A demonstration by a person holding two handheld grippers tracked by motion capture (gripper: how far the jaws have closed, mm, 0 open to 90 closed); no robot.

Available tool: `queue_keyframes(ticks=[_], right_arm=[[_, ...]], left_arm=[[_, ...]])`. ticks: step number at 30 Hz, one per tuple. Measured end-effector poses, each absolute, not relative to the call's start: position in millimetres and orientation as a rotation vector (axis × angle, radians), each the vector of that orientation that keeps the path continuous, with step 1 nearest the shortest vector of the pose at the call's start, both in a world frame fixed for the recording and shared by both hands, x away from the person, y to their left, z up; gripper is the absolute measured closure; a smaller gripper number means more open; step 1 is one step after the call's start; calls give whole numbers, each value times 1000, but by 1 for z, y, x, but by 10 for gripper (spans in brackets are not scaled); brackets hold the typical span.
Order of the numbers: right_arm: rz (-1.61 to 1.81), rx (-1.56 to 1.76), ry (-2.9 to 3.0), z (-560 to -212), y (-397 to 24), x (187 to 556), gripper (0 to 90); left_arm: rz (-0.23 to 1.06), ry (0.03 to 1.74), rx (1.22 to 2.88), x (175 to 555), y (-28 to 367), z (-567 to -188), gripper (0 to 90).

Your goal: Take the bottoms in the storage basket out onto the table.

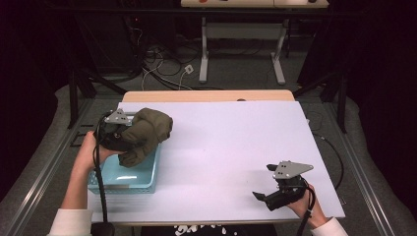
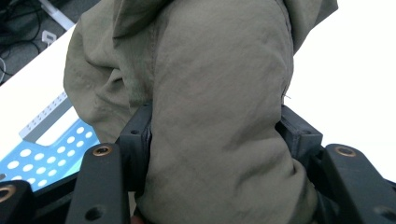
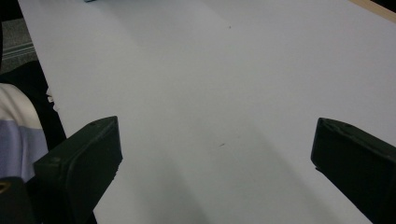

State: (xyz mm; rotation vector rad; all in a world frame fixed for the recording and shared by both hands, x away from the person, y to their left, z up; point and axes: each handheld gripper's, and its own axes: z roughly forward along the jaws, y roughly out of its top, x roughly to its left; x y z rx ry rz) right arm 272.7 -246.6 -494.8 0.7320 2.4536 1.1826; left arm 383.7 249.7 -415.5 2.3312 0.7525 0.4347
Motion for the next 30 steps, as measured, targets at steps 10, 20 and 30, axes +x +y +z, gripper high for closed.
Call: queue_keyframes(ticks=[10,20,30], right_arm=[[1187,733,2453,-495,-246,274,12],[1189,730,2459,-496,-246,274,10],[1189,723,2456,-495,-246,274,11]], left_arm=[[445,707,2337,379,240,-410,416],[450,684,2345,375,233,-409,416],[448,656,2346,372,225,-407,416]])
